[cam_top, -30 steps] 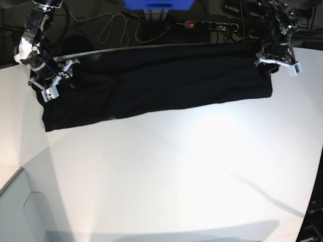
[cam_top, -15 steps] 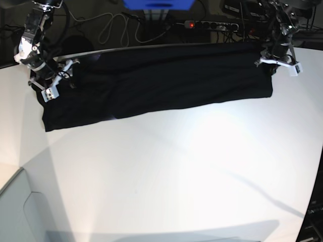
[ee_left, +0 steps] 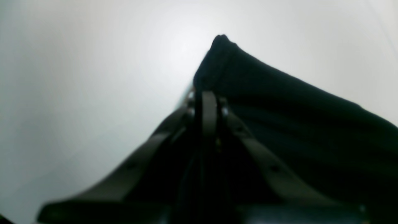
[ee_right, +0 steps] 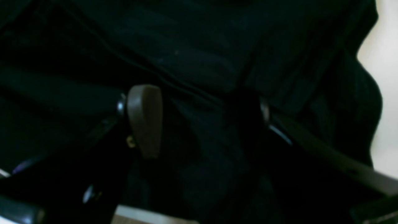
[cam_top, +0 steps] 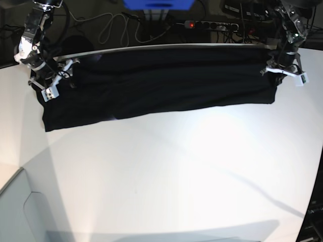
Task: Fold the T-shirt properly
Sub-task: 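Hold the strip ends with both grippers, adjusting the left grip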
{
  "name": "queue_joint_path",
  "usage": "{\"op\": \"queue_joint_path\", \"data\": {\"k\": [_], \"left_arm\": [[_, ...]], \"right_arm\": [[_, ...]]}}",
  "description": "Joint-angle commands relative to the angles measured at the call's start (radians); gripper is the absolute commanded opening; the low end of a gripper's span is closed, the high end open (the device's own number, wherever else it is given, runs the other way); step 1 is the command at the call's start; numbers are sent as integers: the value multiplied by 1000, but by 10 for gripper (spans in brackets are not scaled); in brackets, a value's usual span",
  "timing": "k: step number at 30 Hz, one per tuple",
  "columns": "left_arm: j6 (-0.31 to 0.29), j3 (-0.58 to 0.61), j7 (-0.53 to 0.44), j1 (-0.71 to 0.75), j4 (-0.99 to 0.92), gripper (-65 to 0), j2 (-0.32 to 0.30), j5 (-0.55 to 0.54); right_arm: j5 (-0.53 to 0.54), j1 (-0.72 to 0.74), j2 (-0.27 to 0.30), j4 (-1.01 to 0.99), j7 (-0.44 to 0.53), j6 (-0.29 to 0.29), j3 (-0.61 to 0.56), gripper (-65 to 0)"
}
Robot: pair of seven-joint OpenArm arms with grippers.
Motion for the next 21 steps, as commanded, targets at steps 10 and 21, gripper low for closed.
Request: {"op": "queue_joint_path", "data": {"k": [10,21], "left_arm": [[6,-13,29,-4,12,-645,-12,-5],[6,-27,67,0,76,-351,-9,-14]], "right_arm": [[-41,-17,3,-4,-75,15,-1,-282],[-41,-17,3,-4,-75,15,-1,-282]]}}
